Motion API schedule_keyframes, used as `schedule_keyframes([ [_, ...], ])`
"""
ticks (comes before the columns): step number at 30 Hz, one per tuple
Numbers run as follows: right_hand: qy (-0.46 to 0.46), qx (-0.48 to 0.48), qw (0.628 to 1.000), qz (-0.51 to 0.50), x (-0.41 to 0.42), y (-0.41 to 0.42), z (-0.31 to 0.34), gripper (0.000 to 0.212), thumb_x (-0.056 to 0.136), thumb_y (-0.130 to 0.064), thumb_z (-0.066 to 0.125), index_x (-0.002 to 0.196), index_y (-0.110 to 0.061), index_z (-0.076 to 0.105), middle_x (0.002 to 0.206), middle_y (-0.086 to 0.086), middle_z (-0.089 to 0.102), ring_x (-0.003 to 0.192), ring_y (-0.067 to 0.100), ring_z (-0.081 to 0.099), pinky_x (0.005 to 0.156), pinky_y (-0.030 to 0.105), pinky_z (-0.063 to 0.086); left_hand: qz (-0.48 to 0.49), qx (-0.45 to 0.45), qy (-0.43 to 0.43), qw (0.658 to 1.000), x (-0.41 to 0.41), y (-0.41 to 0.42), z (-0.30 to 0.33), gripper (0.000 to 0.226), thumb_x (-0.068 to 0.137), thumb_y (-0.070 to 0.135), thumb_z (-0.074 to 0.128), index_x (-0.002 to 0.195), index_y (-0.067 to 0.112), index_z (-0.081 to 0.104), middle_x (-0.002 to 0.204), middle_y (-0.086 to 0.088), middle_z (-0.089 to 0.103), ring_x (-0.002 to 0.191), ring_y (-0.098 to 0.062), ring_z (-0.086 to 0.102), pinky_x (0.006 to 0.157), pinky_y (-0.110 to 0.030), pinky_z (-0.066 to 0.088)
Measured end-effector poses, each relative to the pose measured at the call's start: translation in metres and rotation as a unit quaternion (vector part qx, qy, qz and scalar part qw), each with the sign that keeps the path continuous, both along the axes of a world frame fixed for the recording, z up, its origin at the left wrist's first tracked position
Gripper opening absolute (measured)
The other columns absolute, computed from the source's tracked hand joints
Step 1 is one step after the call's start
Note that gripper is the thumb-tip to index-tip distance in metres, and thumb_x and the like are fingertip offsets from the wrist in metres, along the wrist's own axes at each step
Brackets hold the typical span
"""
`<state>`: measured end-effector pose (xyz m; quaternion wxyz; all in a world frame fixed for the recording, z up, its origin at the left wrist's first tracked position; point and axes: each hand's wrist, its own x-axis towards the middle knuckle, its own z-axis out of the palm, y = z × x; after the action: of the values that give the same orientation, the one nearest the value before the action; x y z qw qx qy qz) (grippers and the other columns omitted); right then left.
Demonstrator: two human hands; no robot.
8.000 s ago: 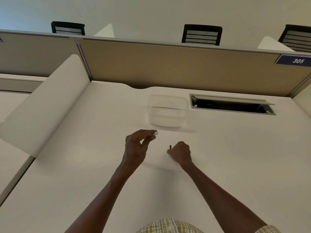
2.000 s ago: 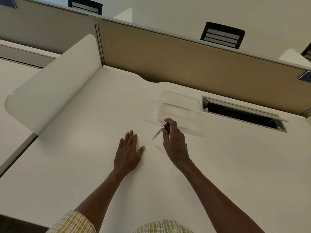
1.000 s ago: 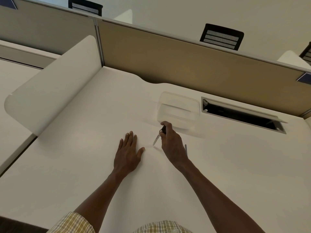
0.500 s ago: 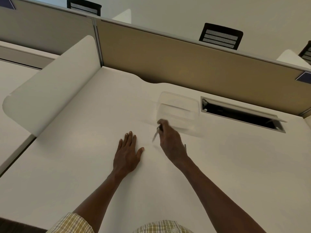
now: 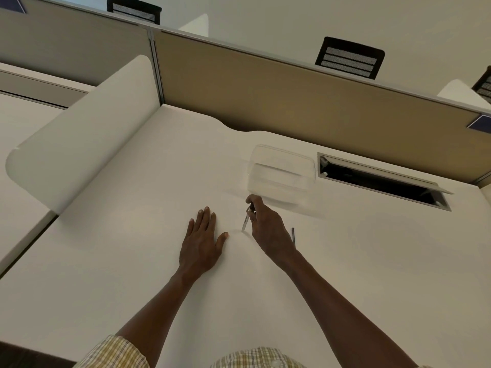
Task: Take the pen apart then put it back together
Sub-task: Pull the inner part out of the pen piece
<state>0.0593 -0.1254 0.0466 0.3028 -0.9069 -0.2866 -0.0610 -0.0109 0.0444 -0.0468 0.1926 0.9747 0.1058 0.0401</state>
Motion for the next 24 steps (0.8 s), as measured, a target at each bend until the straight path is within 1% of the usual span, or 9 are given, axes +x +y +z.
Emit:
schedule_keyframes([
  [3,0.001,-0.001,1.000,0.003,0.000,0.002,0.001,0.030,0.094,-0.010,0.049,0.118,-0.025,0.039,0.081,-0.004,0.062,0.069,0.011,0.055,0.063,0.022,0.039,0.001,0.001,-0.002,1.000,0.000,0.000,0.000,0.071,0.101,0.052,0.030,0.155,0.008,0.016,0.164,-0.009,0.005,0.152,-0.019,-0.001,0.124,-0.037,0.003],
  [7,0.002,-0.003,1.000,-0.002,0.002,0.000,0.005,0.035,0.094,-0.007,0.052,0.121,-0.025,0.039,0.085,-0.004,0.062,0.074,0.003,0.051,0.066,0.022,0.039,0.001,0.002,-0.002,1.000,0.000,0.000,0.000,0.071,0.100,0.052,0.029,0.155,0.008,0.016,0.165,-0.009,0.004,0.152,-0.019,-0.001,0.124,-0.037,0.003],
  [9,-0.007,0.002,1.000,-0.005,0.004,-0.001,0.009,0.036,0.094,-0.006,0.053,0.121,-0.024,0.039,0.087,-0.005,0.061,0.075,0.004,0.053,0.067,0.021,0.040,0.000,0.004,-0.001,1.000,0.000,0.000,-0.001,0.071,0.100,0.053,0.029,0.155,0.009,0.016,0.165,-0.008,0.004,0.152,-0.019,-0.001,0.124,-0.037,0.003],
  [13,-0.034,0.025,0.999,-0.015,0.009,0.000,0.023,0.035,0.095,-0.005,0.054,0.121,-0.022,0.040,0.093,-0.002,0.064,0.076,0.014,0.060,0.065,0.020,0.040,0.001,0.001,-0.004,1.000,0.000,0.000,-0.001,0.071,0.100,0.053,0.030,0.154,0.008,0.017,0.165,-0.008,0.005,0.152,-0.019,-0.001,0.124,-0.037,0.004],
  [21,-0.067,0.059,0.996,-0.017,0.012,0.001,0.047,0.033,0.095,-0.006,0.055,0.120,-0.023,0.041,0.093,-0.003,0.064,0.074,0.010,0.059,0.065,0.018,0.042,0.001,-0.005,-0.003,1.000,0.000,0.001,-0.002,0.071,0.100,0.053,0.029,0.154,0.009,0.016,0.165,-0.007,0.004,0.152,-0.018,-0.003,0.123,-0.036,0.003],
  [24,-0.075,0.067,0.995,-0.016,0.011,0.001,0.053,0.032,0.095,-0.006,0.055,0.120,-0.021,0.042,0.096,-0.002,0.065,0.077,0.012,0.061,0.067,0.017,0.042,0.000,-0.008,-0.002,1.000,0.000,0.001,-0.002,0.071,0.100,0.053,0.029,0.155,0.009,0.014,0.165,-0.007,0.003,0.152,-0.018,-0.003,0.123,-0.036,0.001],
])
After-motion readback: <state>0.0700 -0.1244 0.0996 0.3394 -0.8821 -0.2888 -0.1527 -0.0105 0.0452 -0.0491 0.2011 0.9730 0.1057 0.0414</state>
